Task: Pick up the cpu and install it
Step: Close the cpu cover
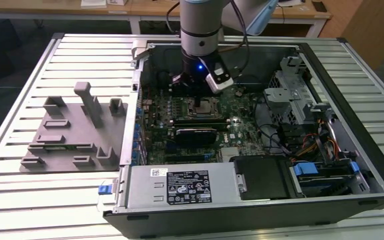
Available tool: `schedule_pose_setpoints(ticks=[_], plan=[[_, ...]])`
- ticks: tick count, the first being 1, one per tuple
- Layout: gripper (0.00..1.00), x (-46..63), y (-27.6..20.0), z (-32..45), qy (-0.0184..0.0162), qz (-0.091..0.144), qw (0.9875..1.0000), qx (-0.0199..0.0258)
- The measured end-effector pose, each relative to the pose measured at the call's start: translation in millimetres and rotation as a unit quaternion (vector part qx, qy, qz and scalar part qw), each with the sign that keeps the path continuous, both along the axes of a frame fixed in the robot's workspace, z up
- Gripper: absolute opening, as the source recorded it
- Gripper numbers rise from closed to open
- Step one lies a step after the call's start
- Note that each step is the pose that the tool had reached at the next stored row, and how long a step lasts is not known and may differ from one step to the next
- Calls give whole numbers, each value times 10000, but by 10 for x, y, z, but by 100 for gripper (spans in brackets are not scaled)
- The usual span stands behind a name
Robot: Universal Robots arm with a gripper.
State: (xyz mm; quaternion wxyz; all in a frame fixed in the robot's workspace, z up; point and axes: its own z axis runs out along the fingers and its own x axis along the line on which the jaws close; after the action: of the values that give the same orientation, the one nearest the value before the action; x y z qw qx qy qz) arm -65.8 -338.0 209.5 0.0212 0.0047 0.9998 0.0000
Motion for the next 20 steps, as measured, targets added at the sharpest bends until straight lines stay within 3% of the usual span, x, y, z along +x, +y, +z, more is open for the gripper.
schedule_pose_setpoints(ticks=[20], plan=[[11, -94, -1, -65, 1, 0, 10000, -1]])
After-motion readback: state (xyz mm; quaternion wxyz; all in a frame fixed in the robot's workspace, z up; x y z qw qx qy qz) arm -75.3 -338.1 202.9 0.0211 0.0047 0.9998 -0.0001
